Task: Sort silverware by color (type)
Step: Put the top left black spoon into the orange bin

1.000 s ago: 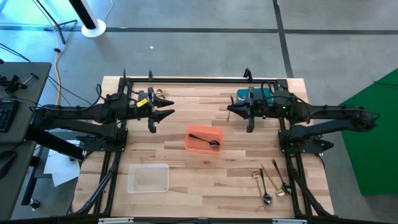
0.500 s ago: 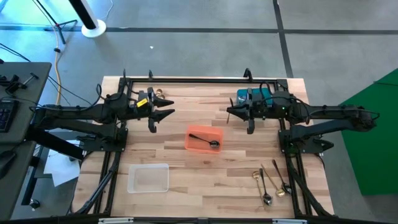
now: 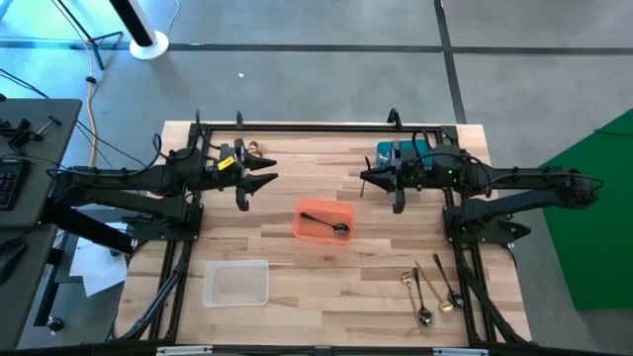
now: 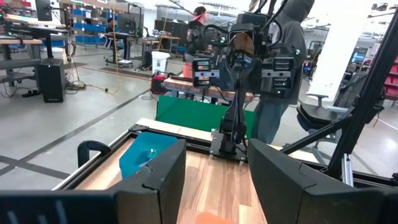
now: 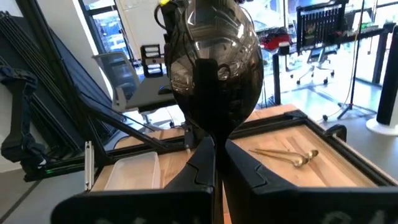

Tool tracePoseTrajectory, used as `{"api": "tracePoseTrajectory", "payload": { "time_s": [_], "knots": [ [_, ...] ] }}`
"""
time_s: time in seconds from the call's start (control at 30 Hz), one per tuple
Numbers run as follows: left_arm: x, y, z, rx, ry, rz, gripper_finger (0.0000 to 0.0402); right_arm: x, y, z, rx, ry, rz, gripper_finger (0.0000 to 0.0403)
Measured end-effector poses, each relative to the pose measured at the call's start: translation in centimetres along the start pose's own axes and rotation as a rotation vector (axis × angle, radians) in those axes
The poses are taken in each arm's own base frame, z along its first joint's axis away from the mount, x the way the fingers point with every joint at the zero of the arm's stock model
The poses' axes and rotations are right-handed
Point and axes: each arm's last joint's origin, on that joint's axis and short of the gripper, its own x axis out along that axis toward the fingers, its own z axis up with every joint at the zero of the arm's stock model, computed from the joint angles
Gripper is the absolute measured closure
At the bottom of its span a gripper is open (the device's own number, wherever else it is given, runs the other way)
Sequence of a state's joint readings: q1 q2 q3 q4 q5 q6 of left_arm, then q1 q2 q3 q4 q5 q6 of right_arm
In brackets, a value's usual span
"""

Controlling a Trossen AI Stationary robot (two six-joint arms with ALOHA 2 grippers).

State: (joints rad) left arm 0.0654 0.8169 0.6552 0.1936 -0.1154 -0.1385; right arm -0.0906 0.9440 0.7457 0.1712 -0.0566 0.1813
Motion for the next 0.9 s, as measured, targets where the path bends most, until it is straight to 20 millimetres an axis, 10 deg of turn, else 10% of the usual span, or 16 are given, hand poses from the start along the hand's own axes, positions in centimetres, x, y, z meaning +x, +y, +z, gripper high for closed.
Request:
{"api": "tracePoseTrajectory", "payload": {
  "time_s": [0.33,0.9],
  "knots": [
    [0.0,-0.1,0.5,-0.004,-0.052,-0.006,0.024,7.7,0.6,0.1,-0.093,0.371,0.037,0.0403],
    [0.0,-0.1,0.7,0.061,-0.071,-0.006,0.024,17.8,-2.5,-11.0,0.121,0.9,-0.028,0.0403]
  ]
}}
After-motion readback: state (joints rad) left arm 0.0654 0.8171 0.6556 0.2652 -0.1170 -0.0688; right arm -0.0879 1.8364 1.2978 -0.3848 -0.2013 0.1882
